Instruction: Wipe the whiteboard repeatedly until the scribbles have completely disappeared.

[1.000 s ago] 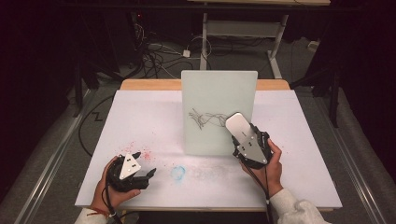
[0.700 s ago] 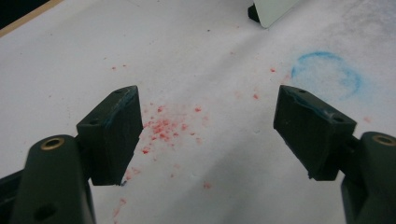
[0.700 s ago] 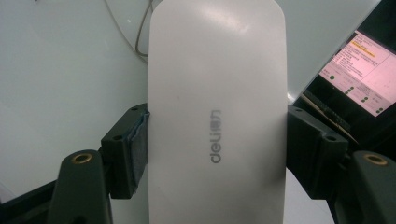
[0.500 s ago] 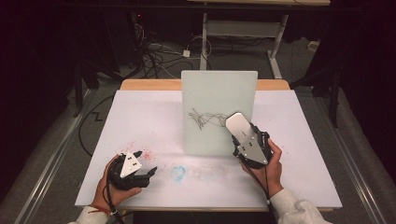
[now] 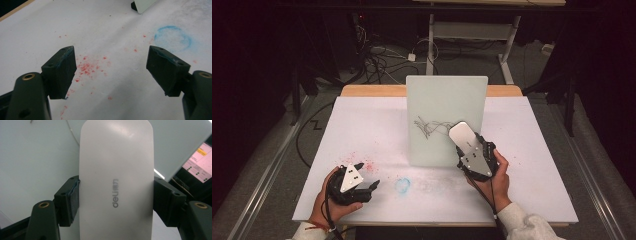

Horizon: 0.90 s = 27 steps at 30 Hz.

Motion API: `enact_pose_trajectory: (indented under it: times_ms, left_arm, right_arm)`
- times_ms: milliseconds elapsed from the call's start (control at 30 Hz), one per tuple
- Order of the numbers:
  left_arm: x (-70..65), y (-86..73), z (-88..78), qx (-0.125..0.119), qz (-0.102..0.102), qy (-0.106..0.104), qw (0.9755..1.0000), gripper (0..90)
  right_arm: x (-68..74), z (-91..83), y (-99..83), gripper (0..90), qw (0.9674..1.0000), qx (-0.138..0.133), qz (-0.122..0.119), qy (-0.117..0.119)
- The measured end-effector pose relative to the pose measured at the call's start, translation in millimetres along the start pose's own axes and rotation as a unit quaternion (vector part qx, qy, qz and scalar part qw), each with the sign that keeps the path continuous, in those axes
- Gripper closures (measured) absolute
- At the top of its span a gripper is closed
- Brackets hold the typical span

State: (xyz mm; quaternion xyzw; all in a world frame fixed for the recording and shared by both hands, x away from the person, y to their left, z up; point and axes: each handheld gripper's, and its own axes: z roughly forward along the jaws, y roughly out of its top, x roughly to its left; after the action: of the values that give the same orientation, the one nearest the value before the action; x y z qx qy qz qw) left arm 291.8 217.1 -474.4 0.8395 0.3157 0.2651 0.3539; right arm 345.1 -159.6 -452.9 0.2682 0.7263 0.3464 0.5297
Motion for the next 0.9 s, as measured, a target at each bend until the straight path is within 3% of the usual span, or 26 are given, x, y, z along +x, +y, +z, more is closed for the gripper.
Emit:
enact_pose_trajectory:
  times_ms: [267, 367, 433, 700, 833, 900]
  left_arm:
    - [-1.2, -2.3, -1.7, 0.007, -0.002, 0.005, 1.0, 23.1]
    - [-2.2, -2.0, -2.2, 0.008, 0.002, 0.006, 0.9999, 23.1]
    - [-3.3, -2.8, -2.9, 0.009, 0.003, 0.005, 0.9999, 23.1]
    - [-3.4, -3.2, -3.8, 0.008, 0.004, 0.005, 0.9999, 23.1]
    - [-3.7, -2.9, -4.1, 0.008, 0.004, 0.006, 0.9999, 23.1]
    - [-3.9, -2.8, -4.1, 0.007, 0.004, 0.006, 0.9999, 23.1]
  right_arm:
    - [21.2, 5.3, 12.4, 30.9, 0.9994, -0.011, -0.02, 0.027]
    - [34.2, 7.6, 15.9, 30.9, 0.9984, -0.011, -0.05, 0.023]
    - [37.6, 8.6, 16.5, 30.9, 0.9984, -0.013, -0.053, 0.016]
    - [34.6, 8.6, 17.5, 30.9, 0.9974, -0.014, -0.069, 0.015]
    - [25.2, 8.0, 18.0, 30.9, 0.9981, -0.016, -0.059, 0.001]
    - [16.9, 7.5, 18.2, 30.9, 0.999, -0.018, -0.04, -0.01]
